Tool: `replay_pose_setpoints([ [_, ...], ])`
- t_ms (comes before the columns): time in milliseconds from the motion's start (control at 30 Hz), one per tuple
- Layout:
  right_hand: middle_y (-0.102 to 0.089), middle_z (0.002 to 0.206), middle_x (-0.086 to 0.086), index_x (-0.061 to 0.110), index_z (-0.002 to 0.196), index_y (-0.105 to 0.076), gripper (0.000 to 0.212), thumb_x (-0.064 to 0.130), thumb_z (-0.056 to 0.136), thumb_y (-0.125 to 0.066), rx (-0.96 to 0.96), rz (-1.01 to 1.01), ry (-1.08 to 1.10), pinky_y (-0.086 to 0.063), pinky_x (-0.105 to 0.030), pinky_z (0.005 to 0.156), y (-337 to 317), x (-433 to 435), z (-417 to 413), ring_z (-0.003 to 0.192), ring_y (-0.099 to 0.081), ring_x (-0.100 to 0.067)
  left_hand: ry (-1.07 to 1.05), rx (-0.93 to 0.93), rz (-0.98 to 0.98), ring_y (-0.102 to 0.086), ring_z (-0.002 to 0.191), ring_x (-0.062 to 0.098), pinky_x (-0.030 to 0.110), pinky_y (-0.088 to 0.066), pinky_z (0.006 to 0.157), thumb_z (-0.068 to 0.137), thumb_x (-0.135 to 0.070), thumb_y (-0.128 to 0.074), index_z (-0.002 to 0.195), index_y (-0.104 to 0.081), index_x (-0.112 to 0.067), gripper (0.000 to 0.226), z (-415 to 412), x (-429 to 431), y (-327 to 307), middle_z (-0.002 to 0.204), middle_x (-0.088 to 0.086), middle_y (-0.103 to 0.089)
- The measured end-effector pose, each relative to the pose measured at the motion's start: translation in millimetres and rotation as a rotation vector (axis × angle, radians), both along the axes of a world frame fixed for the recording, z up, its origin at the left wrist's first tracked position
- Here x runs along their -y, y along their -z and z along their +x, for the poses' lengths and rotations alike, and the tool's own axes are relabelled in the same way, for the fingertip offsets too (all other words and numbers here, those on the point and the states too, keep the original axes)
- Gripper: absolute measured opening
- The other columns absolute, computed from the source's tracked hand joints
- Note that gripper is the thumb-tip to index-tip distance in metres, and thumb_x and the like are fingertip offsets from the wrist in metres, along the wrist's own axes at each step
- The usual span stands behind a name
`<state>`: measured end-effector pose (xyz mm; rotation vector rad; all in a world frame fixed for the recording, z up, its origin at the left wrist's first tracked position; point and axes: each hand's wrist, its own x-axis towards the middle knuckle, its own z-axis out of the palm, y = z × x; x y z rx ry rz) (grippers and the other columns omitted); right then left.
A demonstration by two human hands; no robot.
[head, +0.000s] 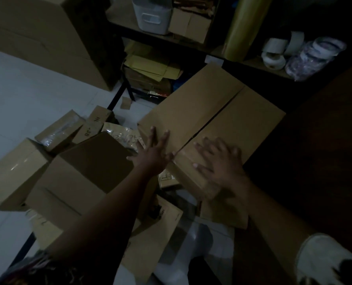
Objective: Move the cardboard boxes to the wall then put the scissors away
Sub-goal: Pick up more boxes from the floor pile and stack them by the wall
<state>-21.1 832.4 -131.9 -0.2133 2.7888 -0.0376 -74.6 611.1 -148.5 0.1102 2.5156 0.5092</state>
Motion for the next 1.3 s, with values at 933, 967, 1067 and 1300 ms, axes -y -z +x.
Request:
replay_pose_setpoints([
  [933,0.0,0.164,0.003,0.045,0.152,0.007,0.065,0.068,0.091,-0.001,-0.083,0.077,0.109,0.006,-0.071,0.106,13,52,-2,0.144,-0.003,-0.05,-0.224,0.08,0.085,0.017,0.14,0.052,0.078,-0.014,0.102,0.078,-0.081,-0.034,0.135,0.015,-0.069,0.076,13,14,12,0.143,-0.002,0.052],
  [967,0.004,0.164,0.005,0.046,0.151,0.008,0.064,0.069,0.093,-0.009,-0.077,0.076,0.122,0.007,-0.072,0.106,12,40,-12,0.144,0.003,-0.051,-0.22,0.07,0.082,0.017,0.14,0.052,0.078,-0.014,0.103,0.076,-0.082,-0.033,0.134,0.016,-0.069,0.077,13,15,12,0.142,-0.002,0.052],
  [1067,0.012,0.163,0.008,0.049,0.15,0.011,0.072,0.077,0.089,-0.016,-0.04,0.1,0.127,0.012,-0.074,0.105,11,5,-40,0.141,0.016,-0.054,-0.207,0.057,0.056,0.017,0.141,0.051,0.078,-0.015,0.103,0.075,-0.082,-0.031,0.135,0.016,-0.068,0.078,13,12,13,0.144,-0.002,0.051],
  [1300,0.016,0.163,0.005,0.052,0.148,0.013,0.085,0.087,0.079,-0.021,0.049,0.115,0.228,0.003,-0.073,0.109,11,-51,-84,0.14,0.018,-0.054,-0.172,-0.043,0.03,0.023,0.14,0.048,0.076,-0.011,0.106,0.066,-0.091,-0.018,0.136,0.016,-0.068,0.081,14,-3,31,0.136,-0.007,0.057],
])
